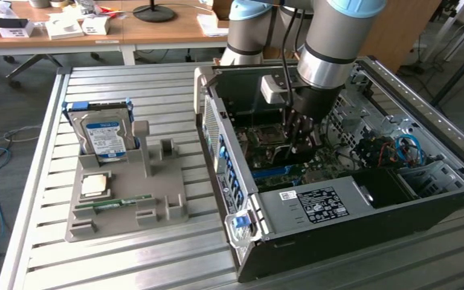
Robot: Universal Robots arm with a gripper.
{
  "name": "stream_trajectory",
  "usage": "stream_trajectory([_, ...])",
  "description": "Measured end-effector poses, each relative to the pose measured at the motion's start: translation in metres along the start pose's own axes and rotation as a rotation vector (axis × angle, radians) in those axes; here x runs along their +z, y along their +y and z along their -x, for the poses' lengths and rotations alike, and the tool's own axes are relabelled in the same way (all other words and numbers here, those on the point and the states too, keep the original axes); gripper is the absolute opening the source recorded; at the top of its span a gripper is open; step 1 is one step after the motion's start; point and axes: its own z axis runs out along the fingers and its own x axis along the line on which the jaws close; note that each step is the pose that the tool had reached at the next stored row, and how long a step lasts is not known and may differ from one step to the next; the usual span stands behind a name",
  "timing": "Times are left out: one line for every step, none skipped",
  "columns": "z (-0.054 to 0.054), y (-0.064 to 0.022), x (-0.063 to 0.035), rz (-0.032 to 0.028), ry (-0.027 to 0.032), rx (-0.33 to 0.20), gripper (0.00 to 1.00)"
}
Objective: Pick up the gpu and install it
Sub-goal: 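Insert the gpu into the slot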
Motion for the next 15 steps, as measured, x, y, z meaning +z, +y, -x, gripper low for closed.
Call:
stream_trajectory([0.0,0.0,0.0,0.0,-0.0001,0.0,0.26])
stream_trajectory([0.0,0.0,0.0,0.0,0.0,0.0,0.26])
stream_trajectory([0.0,0.0,0.0001,0.0,-0.0001,0.0,0.26])
stream_trajectory([0.0,0.0001,0.0005,-0.0002,-0.0004,0.0,0.26])
stream_trajectory([0.0,0.0004,0.0012,-0.0006,-0.0007,0.0,0.26])
stream_trajectory([0.0,0.0005,0.0016,-0.0008,-0.0005,0.0,0.26])
stream_trajectory([0.0,0.0006,0.0019,-0.0009,-0.0002,0.0,0.26])
stream_trajectory([0.0,0.0007,0.0025,-0.0011,-0.0003,0.0,0.26])
stream_trajectory([-0.0001,0.0008,0.0026,-0.0011,-0.0001,0.0,0.26])
stream_trajectory([-0.0001,0.0008,0.0026,-0.001,0.0,0.0,0.26])
stream_trajectory([-0.0001,0.0009,0.0027,-0.001,0.0001,0.0,0.26])
stream_trajectory([0.0,0.0009,0.0034,-0.0012,-0.0005,0.0,0.26])
stream_trajectory([0.0,0.0009,0.0041,-0.0013,-0.0006,0.0,0.26])
stream_trajectory([-0.0001,0.0009,0.0047,-0.0013,-0.0004,0.0,0.26])
stream_trajectory([-0.0001,0.001,0.0054,-0.0013,-0.0003,0.0,0.26])
